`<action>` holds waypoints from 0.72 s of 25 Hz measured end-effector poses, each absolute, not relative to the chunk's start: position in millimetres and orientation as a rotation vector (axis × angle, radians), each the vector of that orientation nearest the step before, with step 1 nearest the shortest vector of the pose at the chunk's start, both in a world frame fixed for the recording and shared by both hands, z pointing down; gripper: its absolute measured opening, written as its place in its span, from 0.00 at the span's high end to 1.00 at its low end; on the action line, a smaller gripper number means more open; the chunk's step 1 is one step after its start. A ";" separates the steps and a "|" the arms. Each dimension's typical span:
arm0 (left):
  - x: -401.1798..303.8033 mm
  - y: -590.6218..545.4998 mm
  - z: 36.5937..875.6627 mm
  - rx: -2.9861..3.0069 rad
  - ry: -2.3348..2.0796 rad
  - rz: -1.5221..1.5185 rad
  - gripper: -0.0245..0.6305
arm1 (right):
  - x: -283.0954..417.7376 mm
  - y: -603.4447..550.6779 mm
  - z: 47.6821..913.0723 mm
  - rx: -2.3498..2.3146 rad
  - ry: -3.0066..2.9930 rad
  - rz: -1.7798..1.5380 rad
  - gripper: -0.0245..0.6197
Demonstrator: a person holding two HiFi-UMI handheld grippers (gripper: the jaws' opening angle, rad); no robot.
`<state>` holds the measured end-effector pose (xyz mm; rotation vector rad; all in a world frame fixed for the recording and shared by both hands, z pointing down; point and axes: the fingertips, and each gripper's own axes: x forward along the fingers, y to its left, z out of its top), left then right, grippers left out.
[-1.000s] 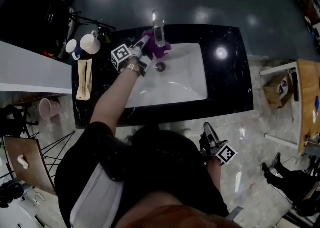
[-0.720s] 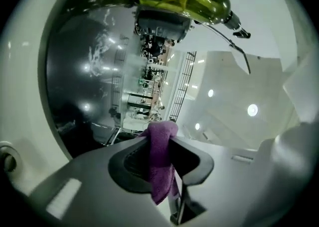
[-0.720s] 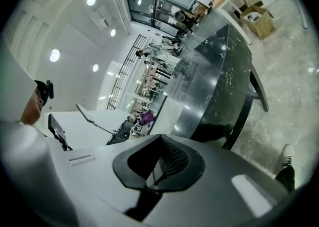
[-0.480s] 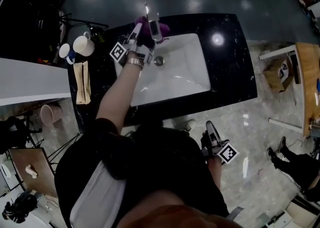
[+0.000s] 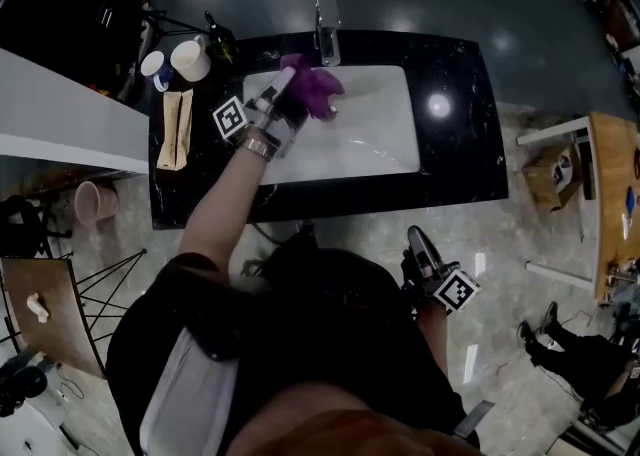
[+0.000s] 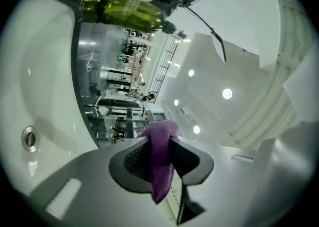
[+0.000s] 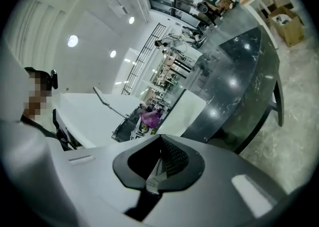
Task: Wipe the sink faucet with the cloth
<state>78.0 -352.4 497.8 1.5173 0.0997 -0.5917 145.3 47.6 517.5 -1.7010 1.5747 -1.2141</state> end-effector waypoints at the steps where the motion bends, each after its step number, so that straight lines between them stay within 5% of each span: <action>1: 68.9 -335.7 489.2 1.554 0.111 -0.582 0.81 | 144.4 50.0 513.8 -1.684 1.618 -1.209 0.95; 18: -67.0 6.6 479.7 1.911 -0.001 -0.203 0.81 | 39.4 119.5 496.8 -1.249 2.165 -1.260 0.86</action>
